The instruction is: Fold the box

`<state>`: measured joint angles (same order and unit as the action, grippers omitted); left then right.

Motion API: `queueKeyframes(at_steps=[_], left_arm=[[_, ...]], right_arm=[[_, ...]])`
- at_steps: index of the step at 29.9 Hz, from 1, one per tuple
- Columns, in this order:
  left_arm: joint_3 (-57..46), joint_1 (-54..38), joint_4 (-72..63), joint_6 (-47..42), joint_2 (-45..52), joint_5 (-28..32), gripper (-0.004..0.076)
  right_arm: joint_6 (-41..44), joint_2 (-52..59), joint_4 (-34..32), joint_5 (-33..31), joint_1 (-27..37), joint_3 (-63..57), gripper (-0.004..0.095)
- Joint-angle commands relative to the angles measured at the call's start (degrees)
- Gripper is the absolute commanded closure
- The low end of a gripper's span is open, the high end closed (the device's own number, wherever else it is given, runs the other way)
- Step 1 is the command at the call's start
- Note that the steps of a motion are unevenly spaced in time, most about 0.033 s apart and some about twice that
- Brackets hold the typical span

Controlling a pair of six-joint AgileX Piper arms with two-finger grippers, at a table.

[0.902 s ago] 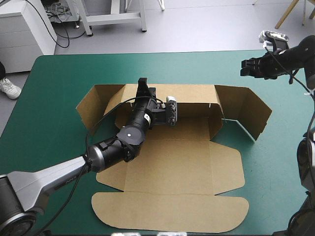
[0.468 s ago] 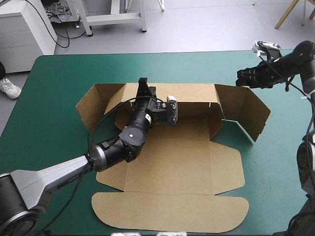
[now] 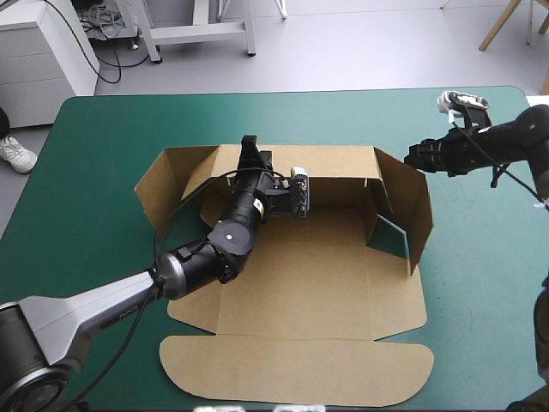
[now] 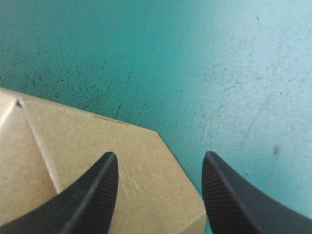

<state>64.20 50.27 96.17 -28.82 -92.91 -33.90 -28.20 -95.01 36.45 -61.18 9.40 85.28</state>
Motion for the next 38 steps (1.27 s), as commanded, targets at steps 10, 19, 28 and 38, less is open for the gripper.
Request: queueKeyframes(at_steps=[10, 19, 28, 38], left_arm=[[1.64, 0.29, 1.83, -1.32, 2.23, -1.66, 0.0734], [1.64, 0.29, 1.83, -1.32, 2.23, -1.66, 0.0734], [1.64, 0.29, 1.92, -1.32, 2.23, -1.31, 0.0734], [1.64, 0.29, 1.92, -0.68, 2.10, -0.53, 0.0734]], right_arm=[[-20.63, 16.95, 15.01, 11.86, -1.57, -21.43, 0.0430], [-31.00, 21.31, 14.94, 17.95, -8.96, -28.63, 0.0432], [-36.13, 21.50, 14.62, 24.57, -15.80, -32.46, 0.0430], [-36.13, 20.71, 14.62, 26.48, -16.18, -32.45, 0.0277]])
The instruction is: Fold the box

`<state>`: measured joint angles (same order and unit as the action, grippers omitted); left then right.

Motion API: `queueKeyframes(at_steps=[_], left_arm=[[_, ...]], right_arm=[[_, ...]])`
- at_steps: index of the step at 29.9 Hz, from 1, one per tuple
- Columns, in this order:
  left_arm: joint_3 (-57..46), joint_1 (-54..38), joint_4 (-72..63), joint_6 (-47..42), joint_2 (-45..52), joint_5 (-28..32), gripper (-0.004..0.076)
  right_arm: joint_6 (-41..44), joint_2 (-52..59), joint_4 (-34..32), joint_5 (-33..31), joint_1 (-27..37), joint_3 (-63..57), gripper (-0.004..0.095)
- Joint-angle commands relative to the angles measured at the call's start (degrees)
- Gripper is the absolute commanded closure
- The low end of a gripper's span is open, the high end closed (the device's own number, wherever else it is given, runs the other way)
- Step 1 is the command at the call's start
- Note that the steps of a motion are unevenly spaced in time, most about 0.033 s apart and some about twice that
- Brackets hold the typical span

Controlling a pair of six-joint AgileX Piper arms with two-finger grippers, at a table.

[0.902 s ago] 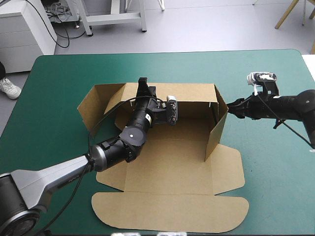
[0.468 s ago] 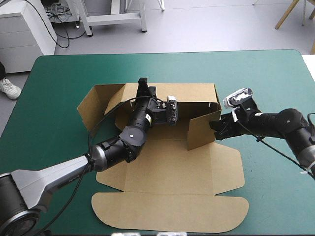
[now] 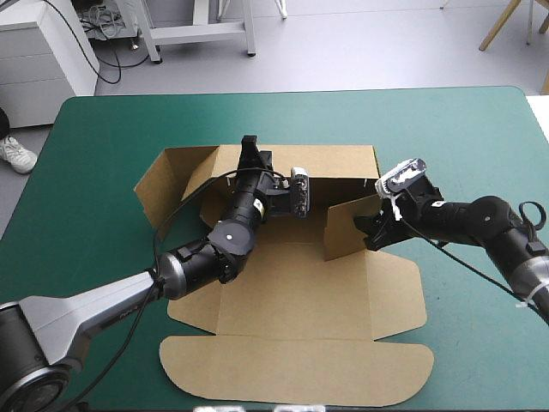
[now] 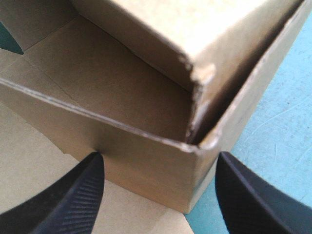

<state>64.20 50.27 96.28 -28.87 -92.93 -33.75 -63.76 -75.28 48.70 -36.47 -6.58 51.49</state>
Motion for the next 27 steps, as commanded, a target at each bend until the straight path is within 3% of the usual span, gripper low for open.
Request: queueKeyframes(at_steps=[1, 16, 23, 27], left_arm=[[1.64, 0.29, 1.81, -0.63, 2.12, -0.68, 0.0734], [1.64, 0.29, 2.95, 3.18, 0.52, -1.25, 0.0734], [1.64, 0.29, 4.22, 3.06, 0.52, -1.26, 0.0734], [1.64, 0.29, 5.01, 1.72, 0.52, -1.15, 0.0734]], right_arm=[[-0.58, 0.58, 2.50, 2.12, -0.20, 1.34, 0.0277], [-0.58, -2.75, 6.78, 6.69, -0.20, 1.34, 0.0283], [-0.58, -4.39, 9.39, 6.15, -0.20, 1.34, 0.0394], [-0.83, -4.69, 12.13, 5.79, -0.30, 1.34, 0.0410]])
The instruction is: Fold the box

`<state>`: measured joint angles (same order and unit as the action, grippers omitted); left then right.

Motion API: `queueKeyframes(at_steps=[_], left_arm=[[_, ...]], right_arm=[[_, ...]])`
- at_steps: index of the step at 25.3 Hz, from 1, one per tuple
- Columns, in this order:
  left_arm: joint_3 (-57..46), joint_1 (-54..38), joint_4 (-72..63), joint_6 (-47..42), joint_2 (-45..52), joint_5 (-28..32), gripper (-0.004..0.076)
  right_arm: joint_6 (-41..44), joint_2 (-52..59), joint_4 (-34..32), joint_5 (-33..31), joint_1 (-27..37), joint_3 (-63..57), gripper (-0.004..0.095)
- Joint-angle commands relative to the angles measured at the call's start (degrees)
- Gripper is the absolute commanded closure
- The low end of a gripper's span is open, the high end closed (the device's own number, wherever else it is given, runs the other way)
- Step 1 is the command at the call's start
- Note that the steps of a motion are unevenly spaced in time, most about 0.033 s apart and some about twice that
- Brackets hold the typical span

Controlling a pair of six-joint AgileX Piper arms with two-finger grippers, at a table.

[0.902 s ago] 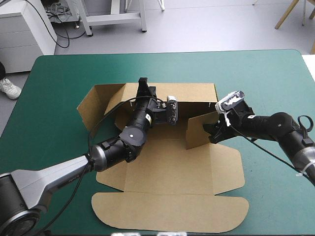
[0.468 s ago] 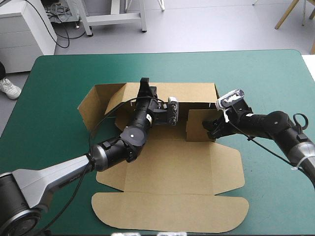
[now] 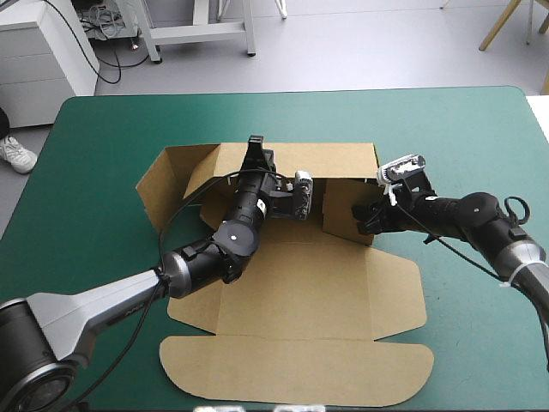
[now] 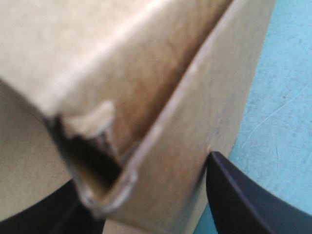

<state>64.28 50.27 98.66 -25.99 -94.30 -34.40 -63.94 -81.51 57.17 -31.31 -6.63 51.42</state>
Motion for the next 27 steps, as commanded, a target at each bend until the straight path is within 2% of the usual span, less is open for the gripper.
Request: queueKeyframes(at_steps=[1, 4, 9, 14, 15, 16, 20, 22, 27], left_arm=[[1.57, 0.29, 2.63, -1.16, 1.89, -0.40, 0.0734], [1.57, 0.29, 2.86, -1.16, 1.89, -0.07, 0.0734], [1.57, 0.29, 2.86, -1.16, 1.99, -0.07, 0.0734], [1.57, 0.29, 2.96, -1.16, 2.09, -0.07, 0.0734], [1.57, 0.29, 2.96, -1.16, 2.09, -0.07, 0.0734], [1.57, 0.29, 2.96, -1.16, 2.09, 0.09, 0.0734], [1.57, 0.40, 2.82, -1.16, 2.45, 1.31, 0.0729], [1.57, 0.80, 2.84, -1.16, 3.19, 1.59, 0.0698], [1.57, 3.53, 2.09, -1.16, 6.19, 1.06, 0.0551]], right_arm=[[-0.65, 1.53, 3.66, 0.74, -0.76, 1.41, 0.0409], [-0.65, 1.53, 3.78, 2.64, -2.66, 1.41, 0.0410], [-0.65, 1.53, 3.88, 7.93, -6.76, 1.41, 0.0536], [-0.65, 1.53, 4.70, 10.53, -7.64, 1.41, 0.0786], [-0.65, 1.53, 4.84, 10.66, -7.64, 1.41, 0.0887], [-0.65, 1.53, 4.84, 10.76, -7.64, 1.41, 0.0929], [-0.65, 1.53, 4.98, 11.12, -7.64, 1.41, 0.0926], [-0.65, 1.53, 4.98, 11.47, -7.64, 1.41, 0.0926], [-0.38, 1.53, 5.09, 13.43, -7.64, 1.41, 0.0926]])
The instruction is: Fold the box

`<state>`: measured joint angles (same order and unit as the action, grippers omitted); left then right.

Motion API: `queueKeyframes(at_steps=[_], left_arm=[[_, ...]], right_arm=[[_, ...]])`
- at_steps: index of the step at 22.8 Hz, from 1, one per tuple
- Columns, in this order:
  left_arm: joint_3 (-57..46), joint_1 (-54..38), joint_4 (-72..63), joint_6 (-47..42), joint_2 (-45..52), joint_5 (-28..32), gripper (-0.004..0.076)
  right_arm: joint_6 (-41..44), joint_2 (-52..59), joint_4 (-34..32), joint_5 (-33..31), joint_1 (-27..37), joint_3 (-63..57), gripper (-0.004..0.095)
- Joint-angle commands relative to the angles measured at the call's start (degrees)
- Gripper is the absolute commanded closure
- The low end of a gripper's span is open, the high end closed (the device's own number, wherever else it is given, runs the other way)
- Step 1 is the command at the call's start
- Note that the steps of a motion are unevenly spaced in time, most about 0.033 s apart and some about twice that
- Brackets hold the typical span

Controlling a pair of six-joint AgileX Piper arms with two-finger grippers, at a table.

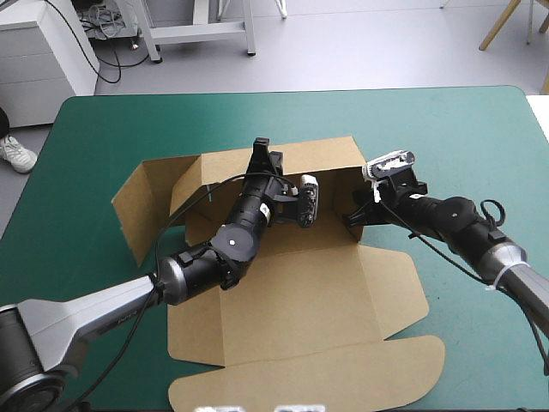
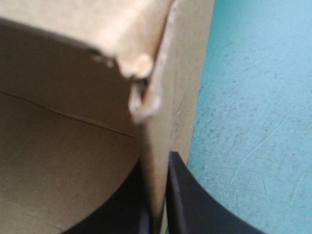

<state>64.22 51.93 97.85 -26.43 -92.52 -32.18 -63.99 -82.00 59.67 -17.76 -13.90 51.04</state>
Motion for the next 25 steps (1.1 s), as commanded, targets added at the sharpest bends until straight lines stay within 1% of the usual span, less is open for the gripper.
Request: queueKeyframes(at_steps=[1, 3, 5, 12, 16, 18, 20, 21, 23, 24, 25], left_arm=[[1.62, 2.52, 2.61, -0.71, 4.97, -1.39, 0.0530], [1.62, 3.95, 2.09, -0.71, 6.38, -1.39, 0.0491], [1.62, 5.40, -0.12, -0.71, 7.74, -1.39, 0.0472], [1.62, 8.90, -5.95, -0.61, 10.17, -2.32, 0.0472], [1.62, 14.13, -7.42, -0.61, 12.85, -2.55, 0.0472], [1.62, 16.36, -7.42, -0.86, 13.53, -3.58, 0.0472], [2.04, 17.09, -8.22, -2.71, 14.43, -4.28, 0.0472], [2.47, 17.09, -10.10, -2.71, 14.68, -4.28, 0.0472], [6.00, 16.07, -20.64, -2.71, 16.44, -4.42, 0.0472], [7.30, 15.46, -23.72, -2.71, 16.93, -4.74, 0.0472], [10.60, 13.82, -29.05, -2.60, 17.30, -5.69, 0.0472]], right_arm=[[-0.33, 2.02, 2.58, 0.32, -0.38, 1.80, 0.0926], [-0.33, 2.02, 2.58, 0.72, -0.38, 1.80, 0.0926], [0.26, 2.02, 2.58, 1.36, -0.38, 1.80, 0.0926], [1.58, 2.02, 2.58, 2.23, -0.38, 1.80, 0.0926], [1.58, 2.02, 2.58, 2.89, -0.38, 1.80, 0.0926], [1.58, 2.02, 2.58, 3.34, -0.38, 1.80, 0.0926], [1.58, 2.02, 2.58, 3.67, -0.28, 1.80, 0.0926], [1.58, 2.02, 2.58, 3.68, -0.28, 1.80, 0.0926], [1.58, 2.02, 2.48, 3.68, -0.28, 1.80, 0.0926], [1.58, 2.02, 2.48, 3.76, -0.28, 1.80, 0.0926], [1.58, 2.02, 2.48, 3.90, -0.28, 1.80, 0.0926]])
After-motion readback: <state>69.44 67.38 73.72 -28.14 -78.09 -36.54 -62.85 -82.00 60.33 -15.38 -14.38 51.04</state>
